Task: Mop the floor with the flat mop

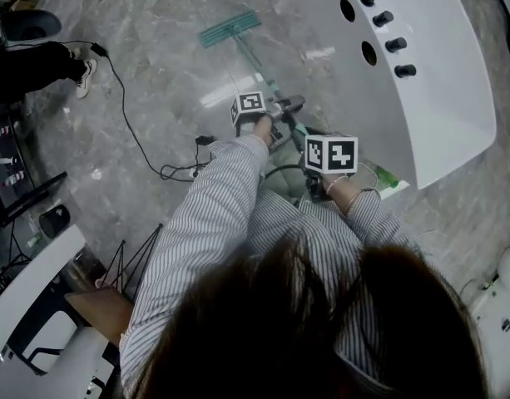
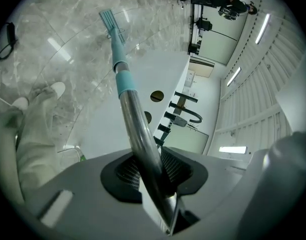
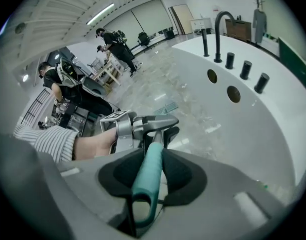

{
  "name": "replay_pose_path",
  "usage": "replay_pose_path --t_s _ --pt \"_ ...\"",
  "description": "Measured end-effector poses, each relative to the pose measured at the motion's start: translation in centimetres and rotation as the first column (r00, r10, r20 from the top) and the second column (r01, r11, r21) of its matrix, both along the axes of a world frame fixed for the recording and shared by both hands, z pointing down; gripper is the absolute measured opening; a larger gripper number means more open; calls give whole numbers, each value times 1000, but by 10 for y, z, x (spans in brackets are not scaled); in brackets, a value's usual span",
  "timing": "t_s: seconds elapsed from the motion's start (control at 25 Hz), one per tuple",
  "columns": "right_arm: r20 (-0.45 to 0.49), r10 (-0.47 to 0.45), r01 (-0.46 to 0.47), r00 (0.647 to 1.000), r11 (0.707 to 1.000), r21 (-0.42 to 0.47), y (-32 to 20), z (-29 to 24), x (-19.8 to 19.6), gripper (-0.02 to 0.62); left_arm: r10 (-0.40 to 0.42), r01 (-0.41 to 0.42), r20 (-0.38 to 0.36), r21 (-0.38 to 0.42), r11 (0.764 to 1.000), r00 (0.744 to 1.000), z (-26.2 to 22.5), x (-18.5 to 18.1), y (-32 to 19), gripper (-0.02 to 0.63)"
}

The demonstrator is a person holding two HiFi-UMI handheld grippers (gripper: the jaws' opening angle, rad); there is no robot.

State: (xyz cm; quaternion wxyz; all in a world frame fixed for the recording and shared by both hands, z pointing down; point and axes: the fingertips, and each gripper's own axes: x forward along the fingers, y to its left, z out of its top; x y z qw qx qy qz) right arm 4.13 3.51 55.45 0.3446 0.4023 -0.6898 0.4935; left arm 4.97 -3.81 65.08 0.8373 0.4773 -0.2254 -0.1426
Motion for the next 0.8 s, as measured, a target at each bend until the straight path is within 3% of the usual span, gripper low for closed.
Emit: replay_pose_path --t_s 0.32,0.56,0.8 --pt "-8 52 -52 999 999 13 112 -12 12 115 43 -43 -21 3 999 999 -13 16 114 110" --pt "-44 13 -12 999 1000 15 192 -18 58 115 71 -71 -48 -3 997 996 -19 63 196 110" --pt "-53 5 -4 999 1000 15 254 -18 118 114 5 -5 -63 -9 1000 998 -18 120 257 104"
